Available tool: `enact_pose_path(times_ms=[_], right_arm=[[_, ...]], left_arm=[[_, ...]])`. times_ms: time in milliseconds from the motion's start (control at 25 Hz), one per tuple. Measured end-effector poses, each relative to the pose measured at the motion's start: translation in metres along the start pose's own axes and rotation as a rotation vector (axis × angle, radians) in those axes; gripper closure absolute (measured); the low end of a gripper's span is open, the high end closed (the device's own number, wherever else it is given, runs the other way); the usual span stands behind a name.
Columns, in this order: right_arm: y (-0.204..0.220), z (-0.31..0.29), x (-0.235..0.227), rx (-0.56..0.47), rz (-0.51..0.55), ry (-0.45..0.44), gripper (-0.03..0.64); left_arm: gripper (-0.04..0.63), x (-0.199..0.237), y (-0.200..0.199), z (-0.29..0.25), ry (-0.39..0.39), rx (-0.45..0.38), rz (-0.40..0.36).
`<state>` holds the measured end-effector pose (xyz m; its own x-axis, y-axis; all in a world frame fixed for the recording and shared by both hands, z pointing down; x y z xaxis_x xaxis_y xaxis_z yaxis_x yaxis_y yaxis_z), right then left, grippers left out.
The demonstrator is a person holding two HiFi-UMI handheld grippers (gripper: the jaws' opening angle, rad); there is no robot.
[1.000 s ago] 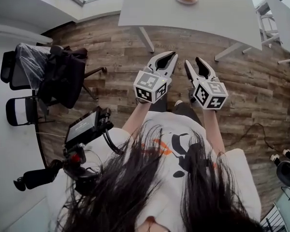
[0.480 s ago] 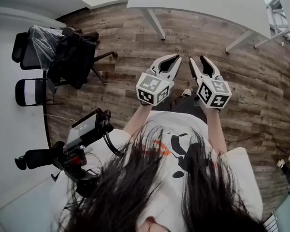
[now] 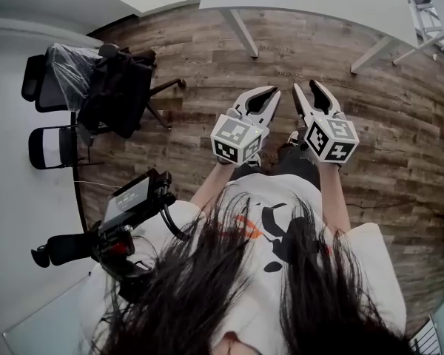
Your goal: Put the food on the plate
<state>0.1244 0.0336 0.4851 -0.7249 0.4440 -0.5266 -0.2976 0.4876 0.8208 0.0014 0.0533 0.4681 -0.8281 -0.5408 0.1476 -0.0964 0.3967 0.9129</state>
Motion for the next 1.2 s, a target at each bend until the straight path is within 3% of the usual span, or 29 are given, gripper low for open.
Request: enact_pose_path(times_ms=[840,1200], right_arm=[[0.104,0.049,0.19,-0.057,0.049,0.127,0.414],[0.113,0.058,0.204,-0.047,0.075,0.141,0.414]], left_arm=[[0.588,0.031,0.048,0.178,0.162,-0.094,-0.033],[0.588,0.027,0.046,0.19,0.188,-0.124,-0.041]])
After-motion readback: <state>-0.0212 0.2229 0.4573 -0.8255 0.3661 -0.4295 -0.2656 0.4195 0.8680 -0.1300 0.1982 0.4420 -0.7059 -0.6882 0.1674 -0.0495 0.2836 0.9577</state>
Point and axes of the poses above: the fingertips, and each gripper's own axes: z backward along the fingers, x to its left, y out of its underside, the point moved 5 cm from there along z, backward along the fingers, and after that the axes turned 9 degrees about -y, right-handed, at the moved point
